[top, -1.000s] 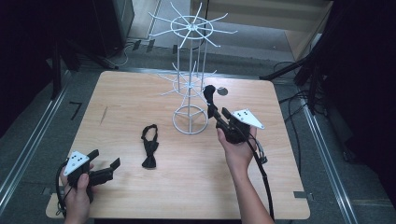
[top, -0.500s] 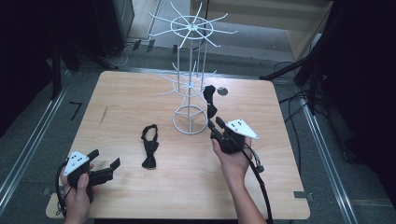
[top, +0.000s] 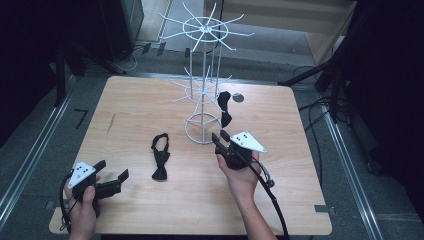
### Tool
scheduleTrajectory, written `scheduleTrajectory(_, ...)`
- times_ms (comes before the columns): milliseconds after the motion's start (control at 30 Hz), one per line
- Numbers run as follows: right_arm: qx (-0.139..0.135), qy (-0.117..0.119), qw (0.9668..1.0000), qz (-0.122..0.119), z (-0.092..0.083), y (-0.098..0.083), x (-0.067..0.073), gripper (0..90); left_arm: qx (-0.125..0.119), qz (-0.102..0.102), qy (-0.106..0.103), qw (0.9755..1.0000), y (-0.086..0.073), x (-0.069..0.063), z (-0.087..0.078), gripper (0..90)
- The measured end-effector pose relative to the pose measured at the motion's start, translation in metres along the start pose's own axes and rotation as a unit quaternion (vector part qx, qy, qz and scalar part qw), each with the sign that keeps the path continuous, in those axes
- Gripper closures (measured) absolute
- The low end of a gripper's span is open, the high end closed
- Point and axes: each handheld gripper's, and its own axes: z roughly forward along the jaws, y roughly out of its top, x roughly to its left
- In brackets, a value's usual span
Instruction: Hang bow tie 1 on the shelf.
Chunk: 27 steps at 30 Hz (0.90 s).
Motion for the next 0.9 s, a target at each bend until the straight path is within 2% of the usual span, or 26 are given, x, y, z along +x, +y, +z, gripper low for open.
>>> scheduleTrajectory(900, 0.015, 0.033, 0.9992, -0.016, 0.02, -0.007, 0.04, 66.0, 0.0, 0.0, 0.0, 1.0, 0.0, 0.0, 0.0, 8.2)
